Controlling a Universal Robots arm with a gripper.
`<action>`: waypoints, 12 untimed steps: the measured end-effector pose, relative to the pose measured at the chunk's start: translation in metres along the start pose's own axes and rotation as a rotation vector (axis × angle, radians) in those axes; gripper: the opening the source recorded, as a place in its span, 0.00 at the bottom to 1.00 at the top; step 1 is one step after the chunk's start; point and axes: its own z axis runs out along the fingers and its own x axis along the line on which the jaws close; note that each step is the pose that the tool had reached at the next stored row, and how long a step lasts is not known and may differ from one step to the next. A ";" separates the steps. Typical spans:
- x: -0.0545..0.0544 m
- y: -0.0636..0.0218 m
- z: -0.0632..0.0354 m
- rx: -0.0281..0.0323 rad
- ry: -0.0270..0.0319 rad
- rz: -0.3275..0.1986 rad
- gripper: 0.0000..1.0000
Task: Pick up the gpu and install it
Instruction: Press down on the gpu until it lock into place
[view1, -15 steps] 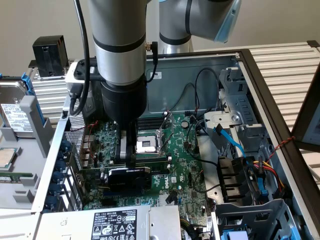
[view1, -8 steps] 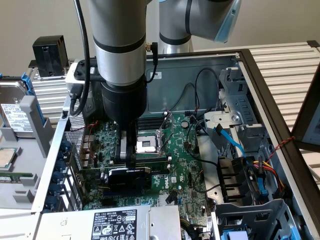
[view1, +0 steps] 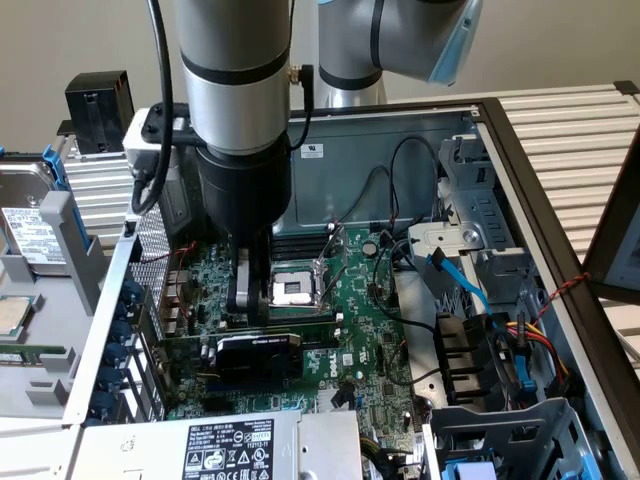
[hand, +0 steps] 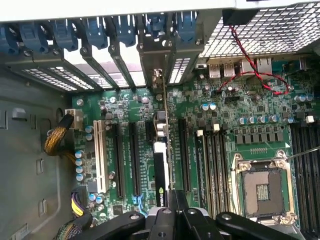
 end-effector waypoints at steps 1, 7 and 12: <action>0.000 0.0015 0.0000 -0.0001 0.0001 0.000 0.11; 0.003 0.0247 0.0016 0.0045 -0.0006 0.000 0.11; 0.005 0.0406 0.0051 0.0295 -0.0036 -0.001 0.11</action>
